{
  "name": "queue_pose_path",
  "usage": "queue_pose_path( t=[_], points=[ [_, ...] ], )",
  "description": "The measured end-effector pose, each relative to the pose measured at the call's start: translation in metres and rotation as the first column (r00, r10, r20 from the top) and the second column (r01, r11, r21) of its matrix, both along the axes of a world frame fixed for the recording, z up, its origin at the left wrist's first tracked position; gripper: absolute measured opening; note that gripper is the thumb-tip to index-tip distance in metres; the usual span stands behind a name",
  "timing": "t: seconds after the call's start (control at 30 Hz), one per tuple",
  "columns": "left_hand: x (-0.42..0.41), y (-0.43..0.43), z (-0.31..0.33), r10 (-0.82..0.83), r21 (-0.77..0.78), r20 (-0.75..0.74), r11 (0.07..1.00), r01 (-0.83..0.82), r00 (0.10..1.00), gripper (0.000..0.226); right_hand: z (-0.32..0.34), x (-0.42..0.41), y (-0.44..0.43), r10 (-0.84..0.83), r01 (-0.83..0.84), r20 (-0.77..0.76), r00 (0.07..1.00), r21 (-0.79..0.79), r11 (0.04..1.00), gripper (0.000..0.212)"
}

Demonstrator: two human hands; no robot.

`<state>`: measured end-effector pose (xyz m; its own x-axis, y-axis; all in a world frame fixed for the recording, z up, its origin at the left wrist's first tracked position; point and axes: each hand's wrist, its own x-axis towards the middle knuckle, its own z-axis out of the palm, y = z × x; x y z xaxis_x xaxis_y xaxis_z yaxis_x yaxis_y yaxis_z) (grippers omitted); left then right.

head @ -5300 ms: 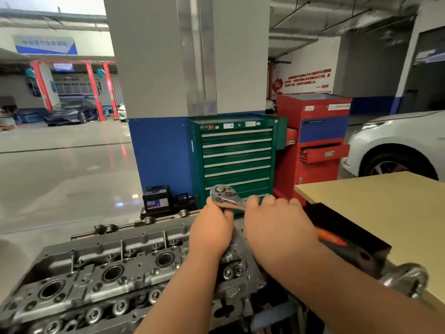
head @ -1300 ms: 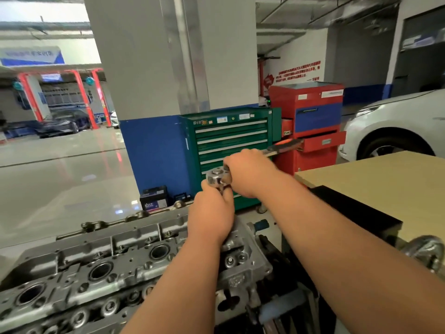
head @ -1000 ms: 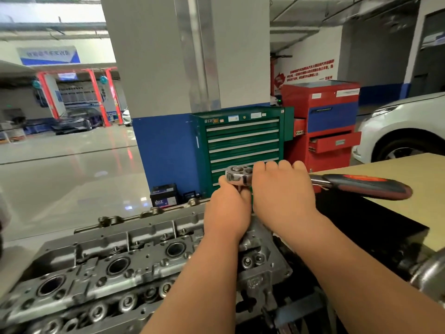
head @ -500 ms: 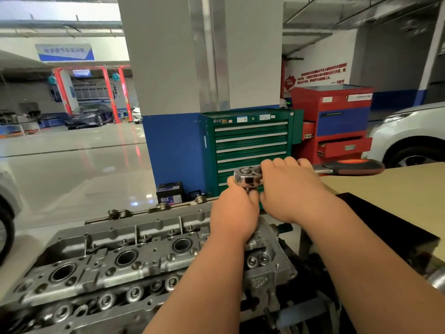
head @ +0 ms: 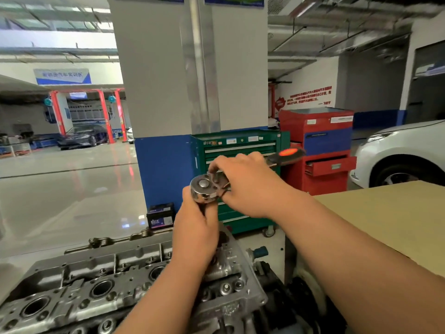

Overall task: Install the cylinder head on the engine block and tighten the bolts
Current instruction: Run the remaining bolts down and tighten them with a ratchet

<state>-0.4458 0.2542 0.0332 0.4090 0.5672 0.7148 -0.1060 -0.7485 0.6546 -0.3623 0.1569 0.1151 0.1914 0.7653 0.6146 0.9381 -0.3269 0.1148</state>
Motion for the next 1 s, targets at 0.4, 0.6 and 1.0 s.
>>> queue_pose_path(
  t=[0.4,0.6,1.0],
  points=[
    [-0.052,-0.058,0.022,0.006,0.535,-0.434,0.807,0.252,0.901,0.028,-0.059,-0.046,-0.113,0.424,0.003,-0.887,-0.181,0.431,0.903,0.053],
    [-0.034,-0.116,0.010,0.002,0.607,-0.461,0.731,0.313,0.888,0.048,-0.087,-0.045,-0.175,0.577,0.176,-0.769,-0.275,0.550,0.816,0.054],
    [0.086,-0.354,-0.029,-0.820,-0.894,-0.226,0.389,0.222,0.526,0.023,-0.122,0.093,-0.430,0.833,0.892,-0.535,-0.141,0.297,0.342,0.033]
  ],
)
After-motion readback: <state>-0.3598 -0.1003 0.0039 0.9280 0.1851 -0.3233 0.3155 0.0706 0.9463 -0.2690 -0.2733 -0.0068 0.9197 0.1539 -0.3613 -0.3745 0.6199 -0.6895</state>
